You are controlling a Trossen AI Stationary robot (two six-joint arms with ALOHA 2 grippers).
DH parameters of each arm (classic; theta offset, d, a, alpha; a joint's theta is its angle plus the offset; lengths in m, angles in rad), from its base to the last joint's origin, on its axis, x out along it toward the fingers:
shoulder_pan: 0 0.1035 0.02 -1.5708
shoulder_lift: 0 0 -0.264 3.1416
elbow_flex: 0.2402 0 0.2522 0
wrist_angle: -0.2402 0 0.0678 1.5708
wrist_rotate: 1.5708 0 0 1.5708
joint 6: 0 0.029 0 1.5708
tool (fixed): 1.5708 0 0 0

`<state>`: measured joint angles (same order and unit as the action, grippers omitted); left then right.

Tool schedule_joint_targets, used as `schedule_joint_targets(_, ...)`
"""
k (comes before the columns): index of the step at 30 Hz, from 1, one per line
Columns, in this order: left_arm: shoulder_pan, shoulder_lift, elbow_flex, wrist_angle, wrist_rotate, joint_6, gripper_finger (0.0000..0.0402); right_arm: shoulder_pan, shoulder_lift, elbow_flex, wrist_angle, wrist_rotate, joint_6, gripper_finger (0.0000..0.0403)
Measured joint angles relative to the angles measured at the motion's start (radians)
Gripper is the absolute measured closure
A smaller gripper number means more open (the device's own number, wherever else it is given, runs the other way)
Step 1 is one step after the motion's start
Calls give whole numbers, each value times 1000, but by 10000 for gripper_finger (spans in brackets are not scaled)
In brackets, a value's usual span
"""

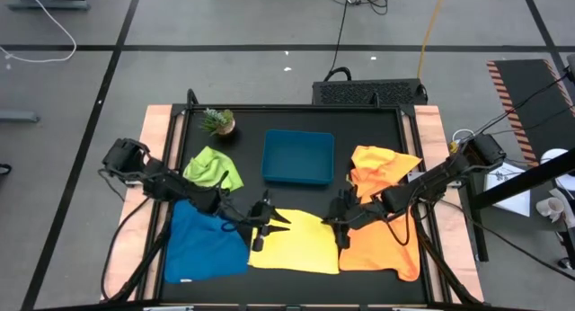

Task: Fold microfiber towels
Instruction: Fold the yellow microfiber cloth

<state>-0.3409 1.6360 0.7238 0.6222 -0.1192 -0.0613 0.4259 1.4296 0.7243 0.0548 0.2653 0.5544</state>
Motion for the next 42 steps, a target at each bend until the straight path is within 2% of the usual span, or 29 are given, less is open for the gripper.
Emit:
schedule_joint_targets(6,48,0,86,-78,105,34,313,0,1,67,-3,0,-84,402)
schedule_joint_targets(11,79,1,175,-199,128,52,313,0,1,83,0,0,-96,402)
schedule_joint_targets(18,118,40,224,-234,240,55,307,0,2,83,0,0,-101,402)
schedule_joint_targets(21,130,111,264,-233,258,52,277,0,2,83,1,0,-106,402)
schedule_joint_targets(27,152,221,360,-262,227,27,195,2,2,83,7,0,-107,403)
schedule_joint_targets(32,175,274,446,-319,264,0,160,3,2,83,6,-3,-107,403)
schedule_joint_targets(35,185,279,469,-414,269,-6,157,7,2,83,9,-3,-107,403)
schedule_joint_targets(42,197,288,473,-451,304,-8,181,17,2,83,24,-3,-123,403)
